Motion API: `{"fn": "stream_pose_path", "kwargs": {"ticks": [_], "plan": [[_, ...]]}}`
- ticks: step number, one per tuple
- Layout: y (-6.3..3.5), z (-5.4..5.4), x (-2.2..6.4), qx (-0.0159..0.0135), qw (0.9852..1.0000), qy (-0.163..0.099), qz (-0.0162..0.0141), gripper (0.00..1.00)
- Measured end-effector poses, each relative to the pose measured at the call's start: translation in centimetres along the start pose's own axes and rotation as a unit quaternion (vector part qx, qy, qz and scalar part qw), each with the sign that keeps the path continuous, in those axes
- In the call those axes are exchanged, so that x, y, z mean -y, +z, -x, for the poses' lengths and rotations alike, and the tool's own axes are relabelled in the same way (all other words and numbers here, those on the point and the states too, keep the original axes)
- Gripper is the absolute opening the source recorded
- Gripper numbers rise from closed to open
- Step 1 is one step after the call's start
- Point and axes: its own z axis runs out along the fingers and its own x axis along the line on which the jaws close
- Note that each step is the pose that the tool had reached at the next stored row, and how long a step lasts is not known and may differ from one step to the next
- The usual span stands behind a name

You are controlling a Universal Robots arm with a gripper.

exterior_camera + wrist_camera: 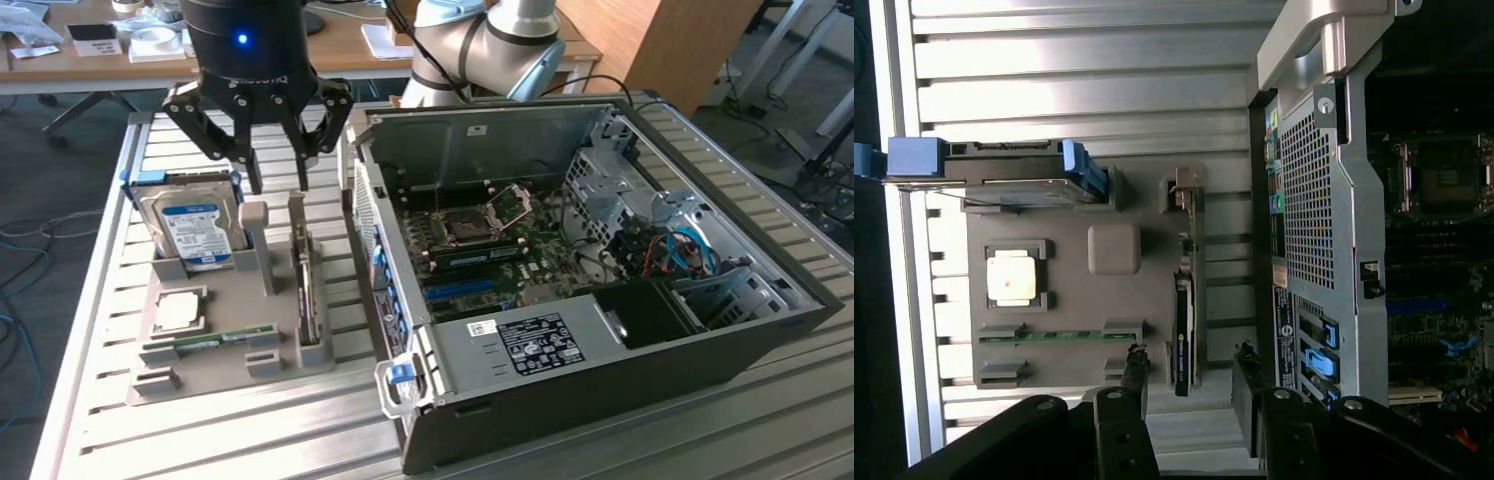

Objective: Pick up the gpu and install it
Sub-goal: 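Pick up the gpu and move the gpu toward the slot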

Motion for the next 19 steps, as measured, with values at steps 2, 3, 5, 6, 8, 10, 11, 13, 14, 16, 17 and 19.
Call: {"fn": "stream_pose_path", "kwargs": {"ticks": [2,3,5,6,8,10,11,13,14,16,17,19], "plan": [[0.37,0.0,0.01,0.0,1.0,0.0,0.0,0.47],[0.55,0.0,0.02,-0.0001,1.0,0.0,0.0,0.47],[0.91,0.0,0.04,-0.0001,1.0,0.0,0.0,0.47],[1.08,0.0,0.05,-0.0001,1.0,0.0,0.0,0.47],[1.46,0.0,0.06,-0.0002,1.0,0.0,-0.0001,0.47],[1.82,0.0,0.08,-0.0004,1.0,0.0,0.0,0.47],[2.0,0.0,0.09,-0.0004,1.0,0.0,0.0,0.47],[2.36,-0.1,0.1,-0.0006,1.0,0.0,-0.0001,0.47],[2.55,-0.1,0.11,-0.0007,1.0,0.0,-0.0001,0.47],[2.82,-0.1,0.13,-0.001,1.0,0.0,-0.0001,0.47],[2.91,-0.1,0.13,-0.0011,1.0,0.0,-0.0001,0.47],[3.04,-0.1,0.13,-0.0012,1.0,0.0,-0.0001,0.47]]}}
